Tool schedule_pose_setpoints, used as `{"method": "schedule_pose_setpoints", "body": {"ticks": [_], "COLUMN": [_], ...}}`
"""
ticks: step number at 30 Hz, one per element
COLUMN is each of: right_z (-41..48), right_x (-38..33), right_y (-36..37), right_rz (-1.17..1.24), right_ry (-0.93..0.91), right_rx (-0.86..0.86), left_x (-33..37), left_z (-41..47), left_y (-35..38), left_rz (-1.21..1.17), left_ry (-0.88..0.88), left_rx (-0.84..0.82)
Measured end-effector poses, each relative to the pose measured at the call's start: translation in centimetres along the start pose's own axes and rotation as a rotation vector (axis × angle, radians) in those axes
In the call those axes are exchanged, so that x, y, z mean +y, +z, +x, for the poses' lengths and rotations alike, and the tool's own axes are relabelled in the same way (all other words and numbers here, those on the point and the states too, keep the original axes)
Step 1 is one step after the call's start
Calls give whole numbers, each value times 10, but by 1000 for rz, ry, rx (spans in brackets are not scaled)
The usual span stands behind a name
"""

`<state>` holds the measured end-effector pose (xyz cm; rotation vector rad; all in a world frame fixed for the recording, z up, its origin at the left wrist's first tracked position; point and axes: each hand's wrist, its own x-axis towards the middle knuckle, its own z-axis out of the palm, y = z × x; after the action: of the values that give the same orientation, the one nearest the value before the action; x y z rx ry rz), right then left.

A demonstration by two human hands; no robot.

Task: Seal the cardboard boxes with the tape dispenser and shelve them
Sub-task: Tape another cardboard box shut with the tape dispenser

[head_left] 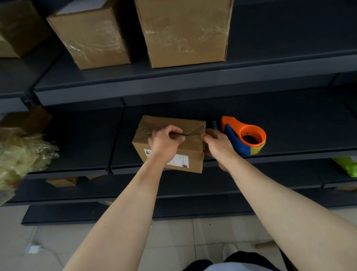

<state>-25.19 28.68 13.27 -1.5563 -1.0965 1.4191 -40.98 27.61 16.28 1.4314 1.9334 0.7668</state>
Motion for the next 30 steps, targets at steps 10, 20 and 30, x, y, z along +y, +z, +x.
{"method": "schedule_pose_setpoints", "body": {"ticks": [10,20,30], "right_z": [1,5,7], "right_x": [-10,-4,2], "right_y": [0,1,-14], "right_rz": [-4,-24,-85], "right_ry": [-26,-28,-87], "right_rx": [-17,-31,-22], "left_x": [22,32,37], "left_z": [6,10,11], "left_y": [7,11,14], "left_rz": [311,385,403], "left_ry": [31,-64,-78], "left_rx": [1,-44,-92]}}
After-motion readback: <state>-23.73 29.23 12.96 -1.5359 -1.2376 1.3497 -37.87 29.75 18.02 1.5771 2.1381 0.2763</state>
